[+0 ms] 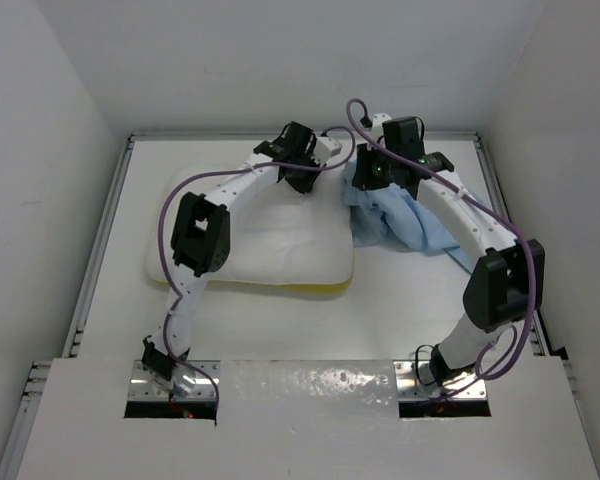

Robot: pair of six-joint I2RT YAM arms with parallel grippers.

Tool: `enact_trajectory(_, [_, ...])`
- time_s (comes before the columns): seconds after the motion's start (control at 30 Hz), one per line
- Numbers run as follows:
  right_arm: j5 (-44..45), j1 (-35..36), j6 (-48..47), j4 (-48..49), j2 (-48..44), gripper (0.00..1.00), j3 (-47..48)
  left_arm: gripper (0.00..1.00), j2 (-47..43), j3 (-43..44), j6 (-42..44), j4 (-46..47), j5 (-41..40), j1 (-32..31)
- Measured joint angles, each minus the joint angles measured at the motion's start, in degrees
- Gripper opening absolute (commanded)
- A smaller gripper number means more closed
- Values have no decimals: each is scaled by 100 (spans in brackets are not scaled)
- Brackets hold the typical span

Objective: Put the pillow into the pillowcase

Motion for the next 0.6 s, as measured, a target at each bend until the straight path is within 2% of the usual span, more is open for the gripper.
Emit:
enact_trajectory(0.03, [-87,7,-17,-48,-57,50,-7,0,354,492,-114,-83,-46,50])
enact_trajectory(0.07, [-149,15,-52,-81,-109,69,-9,7,636,837,-219,-66,-103,90])
enact_trajectory(0.1, [-219,17,-105,-109,-149,99,-9,38,828,1049,-337,-2,-155,125])
enact_trajectory(0.13, [-234,17,-111,-133,-175,99,-11,53,918,1123,-393,50,-173,164])
enact_trajectory(0.2, [-190,26,-203,-166,-190,99,-13,76,966,1134,-575,155,-181,258])
enact_trajectory(0.27, [2,13,-208,-227,-188,99,-11,86,940,1137,-761,223,-166,354])
enact_trajectory(0.3, [136,-20,-201,-271,-188,99,-9,98,914,1137,-841,238,-146,417])
enact_trajectory(0.33, [256,-81,-179,-313,-188,99,-4,100,876,1137,-898,238,-111,492])
enact_trajectory(0.37, [326,-166,-133,-339,-188,96,-2,100,833,1137,-970,225,-63,568])
enact_trajectory(0.4, [343,-299,-81,-365,-188,79,-2,100,776,1134,-1008,205,-17,645])
enact_trajectory(0.43, [328,-446,-48,-385,-195,47,-2,100,695,1123,-1001,184,52,728])
enact_trajectory(0.47, [295,-588,-35,-391,-197,0,-4,100,651,1115,-966,168,118,761])
enact_trajectory(0.53, [278,-850,120,-378,-223,0,-44,98,210,907,-664,129,321,911])
enact_trajectory(0.57, [280,-968,155,-339,-273,0,-136,77,-59,763,-446,44,461,970])
enact_trajectory(0.6, [280,-1021,179,-321,-328,10,-243,72,-308,662,-245,-59,533,990])
